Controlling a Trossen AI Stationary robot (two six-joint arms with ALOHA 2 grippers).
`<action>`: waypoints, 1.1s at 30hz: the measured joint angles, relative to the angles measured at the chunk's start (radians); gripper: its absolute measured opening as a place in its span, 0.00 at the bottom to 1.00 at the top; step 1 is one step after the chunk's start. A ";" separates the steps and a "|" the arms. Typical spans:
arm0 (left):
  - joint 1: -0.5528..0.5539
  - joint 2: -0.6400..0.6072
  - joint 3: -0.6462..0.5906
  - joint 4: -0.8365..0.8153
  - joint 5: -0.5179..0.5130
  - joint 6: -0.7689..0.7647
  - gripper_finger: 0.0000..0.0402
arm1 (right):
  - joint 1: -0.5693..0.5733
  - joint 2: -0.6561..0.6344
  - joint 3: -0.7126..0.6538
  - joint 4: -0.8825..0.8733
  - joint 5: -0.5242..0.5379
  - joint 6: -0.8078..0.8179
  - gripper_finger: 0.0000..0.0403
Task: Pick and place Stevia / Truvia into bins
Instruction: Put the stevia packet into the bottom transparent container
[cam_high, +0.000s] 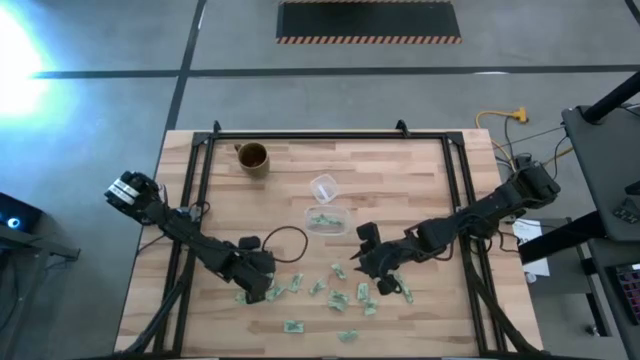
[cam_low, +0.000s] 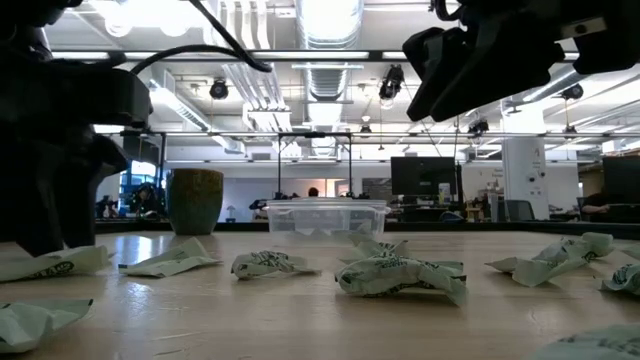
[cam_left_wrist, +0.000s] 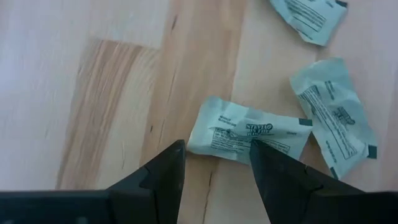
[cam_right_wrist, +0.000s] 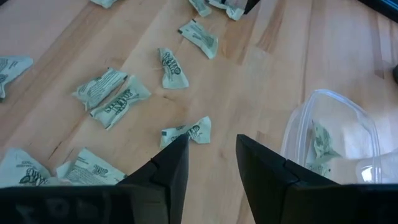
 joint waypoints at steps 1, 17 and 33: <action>0.000 0.000 -0.002 -0.001 0.000 0.010 0.41 | 0.000 0.000 0.000 0.000 0.000 0.003 0.30; -0.001 0.001 -0.009 -0.011 -0.044 0.156 0.03 | 0.000 0.000 0.000 0.002 0.001 0.111 0.24; 0.000 -0.077 -0.012 -0.017 -0.229 0.344 0.00 | 0.005 0.001 0.000 0.002 0.081 0.176 0.18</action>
